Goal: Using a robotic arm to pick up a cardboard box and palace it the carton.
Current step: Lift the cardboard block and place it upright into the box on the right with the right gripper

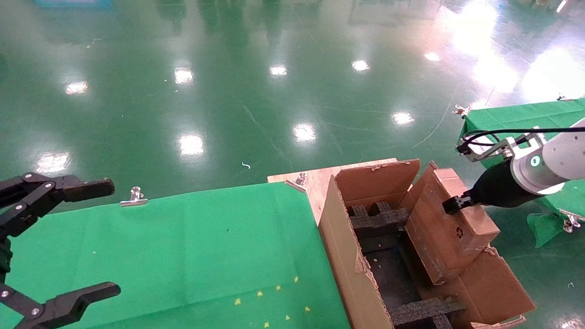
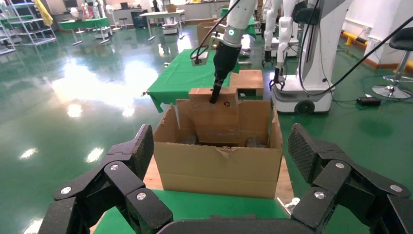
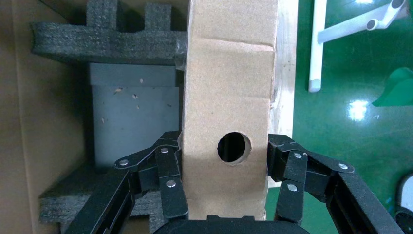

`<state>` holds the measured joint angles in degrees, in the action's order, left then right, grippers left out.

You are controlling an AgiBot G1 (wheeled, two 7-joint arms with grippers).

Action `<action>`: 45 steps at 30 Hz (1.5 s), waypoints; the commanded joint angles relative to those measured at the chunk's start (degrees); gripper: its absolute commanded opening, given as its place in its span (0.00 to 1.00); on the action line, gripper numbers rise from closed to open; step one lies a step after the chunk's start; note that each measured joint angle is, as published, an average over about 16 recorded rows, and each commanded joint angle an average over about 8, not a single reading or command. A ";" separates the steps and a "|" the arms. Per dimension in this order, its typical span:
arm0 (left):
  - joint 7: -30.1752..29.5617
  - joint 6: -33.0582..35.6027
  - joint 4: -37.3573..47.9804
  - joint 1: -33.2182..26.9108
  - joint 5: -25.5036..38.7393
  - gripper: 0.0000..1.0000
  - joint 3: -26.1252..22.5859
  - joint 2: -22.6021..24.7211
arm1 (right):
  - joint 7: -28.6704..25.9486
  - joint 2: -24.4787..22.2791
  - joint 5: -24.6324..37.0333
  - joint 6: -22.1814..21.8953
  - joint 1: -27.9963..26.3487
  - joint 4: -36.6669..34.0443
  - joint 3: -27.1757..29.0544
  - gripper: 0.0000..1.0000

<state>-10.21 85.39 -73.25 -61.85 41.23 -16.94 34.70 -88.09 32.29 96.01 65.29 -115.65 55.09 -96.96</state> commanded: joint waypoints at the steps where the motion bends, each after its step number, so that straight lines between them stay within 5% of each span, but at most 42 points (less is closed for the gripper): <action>1: 0.00 0.00 0.00 0.00 0.00 1.00 -0.01 0.00 | -0.67 -0.08 0.36 -0.47 0.46 0.60 -0.21 0.00; 19: 0.03 -0.03 0.00 -0.01 -0.04 1.00 -0.06 -0.02 | -2.28 2.19 1.74 -7.30 7.10 -0.14 -1.75 0.00; 45: 0.07 -0.06 0.00 -0.03 -0.09 1.00 -0.14 -0.06 | 1.97 10.70 -0.53 -12.02 16.64 -11.82 -3.05 0.00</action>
<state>-10.14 85.33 -73.25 -61.88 41.13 -17.07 34.64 -85.90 42.99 95.29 53.45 -99.12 43.15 -99.91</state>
